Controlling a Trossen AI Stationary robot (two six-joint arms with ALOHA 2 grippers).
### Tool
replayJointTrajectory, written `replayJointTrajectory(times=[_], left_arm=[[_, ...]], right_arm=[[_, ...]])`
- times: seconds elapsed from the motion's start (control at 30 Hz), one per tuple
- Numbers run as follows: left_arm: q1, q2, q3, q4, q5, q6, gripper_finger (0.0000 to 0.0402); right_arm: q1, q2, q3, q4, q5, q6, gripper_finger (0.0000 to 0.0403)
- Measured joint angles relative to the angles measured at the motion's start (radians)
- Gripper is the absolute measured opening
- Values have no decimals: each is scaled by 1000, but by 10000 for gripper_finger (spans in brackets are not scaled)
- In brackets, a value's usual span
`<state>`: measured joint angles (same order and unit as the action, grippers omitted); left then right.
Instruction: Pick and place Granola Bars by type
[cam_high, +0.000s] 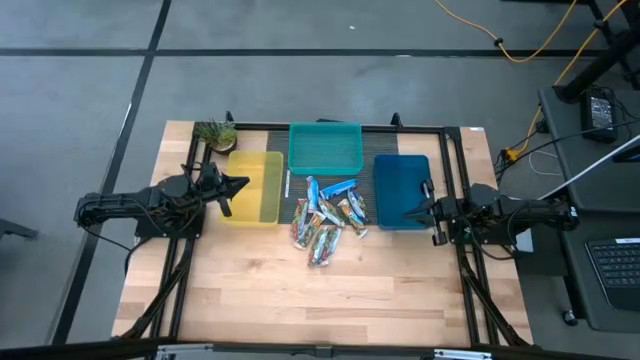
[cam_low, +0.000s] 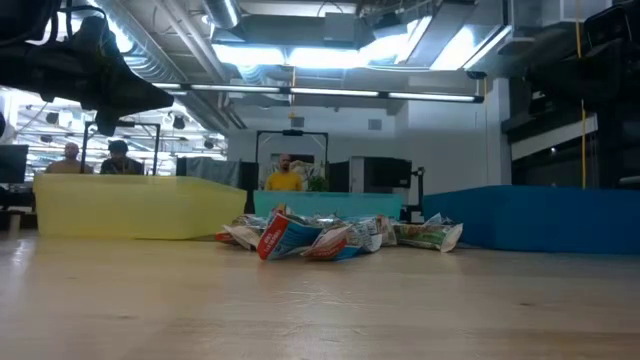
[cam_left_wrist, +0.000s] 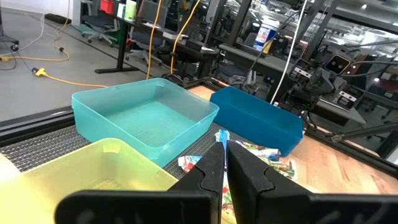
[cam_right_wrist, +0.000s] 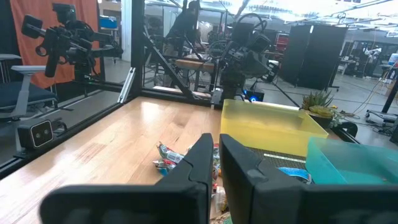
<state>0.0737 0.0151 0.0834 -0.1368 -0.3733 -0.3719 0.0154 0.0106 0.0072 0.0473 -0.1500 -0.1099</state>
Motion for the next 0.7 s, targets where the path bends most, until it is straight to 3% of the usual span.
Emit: replayJointTrajectory(times=[0.6,0.7], left_arm=[[0,0,0,0,0,0,13],[0,0,0,0,0,0,13]], right_arm=[[0,0,0,0,0,0,33],[0,0,0,8,21,-65,33]])
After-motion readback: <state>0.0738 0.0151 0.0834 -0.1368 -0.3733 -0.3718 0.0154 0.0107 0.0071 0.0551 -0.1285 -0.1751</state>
